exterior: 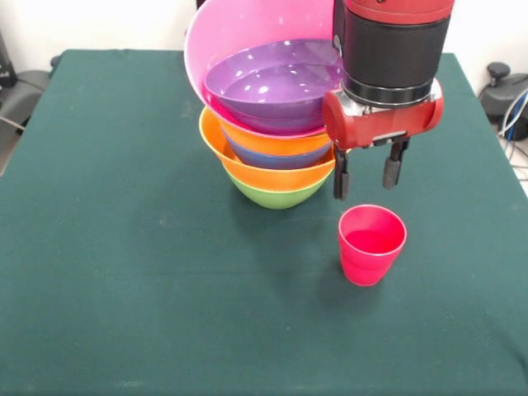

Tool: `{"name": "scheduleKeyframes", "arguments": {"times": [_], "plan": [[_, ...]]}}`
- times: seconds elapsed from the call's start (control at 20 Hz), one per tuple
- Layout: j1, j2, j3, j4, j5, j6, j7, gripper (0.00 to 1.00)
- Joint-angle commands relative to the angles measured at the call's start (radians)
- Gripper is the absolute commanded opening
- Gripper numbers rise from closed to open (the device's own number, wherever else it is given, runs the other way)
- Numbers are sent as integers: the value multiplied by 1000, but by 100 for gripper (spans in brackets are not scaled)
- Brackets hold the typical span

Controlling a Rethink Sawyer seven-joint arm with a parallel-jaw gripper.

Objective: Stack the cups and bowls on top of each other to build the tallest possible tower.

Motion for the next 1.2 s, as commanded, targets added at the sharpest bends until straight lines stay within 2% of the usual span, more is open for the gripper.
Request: {"name": "scheduleKeyframes", "arguments": {"times": [0.05, 0.3, 0.6, 1.0, 1.2], "plan": [[5, 41, 78, 98, 30, -55, -6, 100], [14, 41, 88, 83, 27, -74, -28, 100], [13, -17, 76, 97, 43, -14, -33, 100], [24, -48, 66, 24, 62, 98, -53, 100], [52, -33, 54, -29, 56, 106, -20, 100]]}}
